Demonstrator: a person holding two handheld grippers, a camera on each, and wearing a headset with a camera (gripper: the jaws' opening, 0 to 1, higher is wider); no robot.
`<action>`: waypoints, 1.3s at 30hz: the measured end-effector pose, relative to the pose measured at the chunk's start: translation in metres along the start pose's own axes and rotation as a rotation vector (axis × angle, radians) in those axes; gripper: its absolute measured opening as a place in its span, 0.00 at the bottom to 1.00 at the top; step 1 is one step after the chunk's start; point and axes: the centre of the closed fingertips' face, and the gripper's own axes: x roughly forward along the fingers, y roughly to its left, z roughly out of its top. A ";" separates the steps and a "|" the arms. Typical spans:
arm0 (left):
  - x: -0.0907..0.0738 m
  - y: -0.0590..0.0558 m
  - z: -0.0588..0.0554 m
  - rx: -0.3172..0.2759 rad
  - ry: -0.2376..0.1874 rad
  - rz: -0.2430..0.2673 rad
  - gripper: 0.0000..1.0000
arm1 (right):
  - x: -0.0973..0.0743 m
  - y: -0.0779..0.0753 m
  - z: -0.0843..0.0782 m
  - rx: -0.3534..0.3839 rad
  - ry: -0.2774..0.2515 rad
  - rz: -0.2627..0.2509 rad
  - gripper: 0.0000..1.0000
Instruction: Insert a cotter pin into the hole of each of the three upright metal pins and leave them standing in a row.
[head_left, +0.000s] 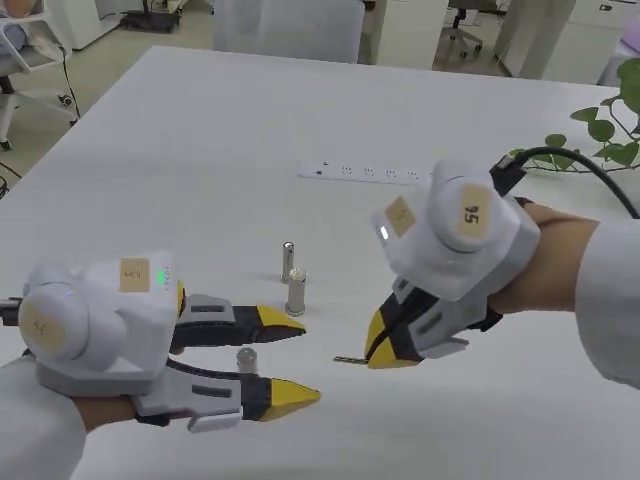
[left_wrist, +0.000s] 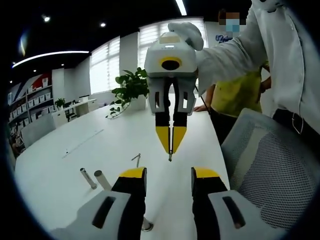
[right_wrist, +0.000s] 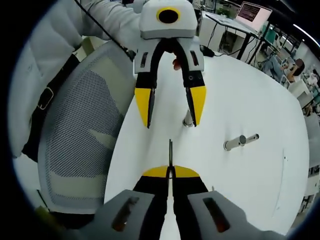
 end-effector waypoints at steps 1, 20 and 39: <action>0.001 -0.001 0.000 0.006 0.002 -0.003 0.33 | 0.000 0.001 0.001 0.001 0.001 0.002 0.02; 0.012 -0.015 0.003 0.053 0.026 -0.030 0.15 | 0.004 0.012 0.015 0.010 0.020 0.042 0.02; 0.017 -0.019 0.002 0.097 0.067 -0.044 0.02 | 0.005 0.016 0.017 0.029 0.040 0.066 0.02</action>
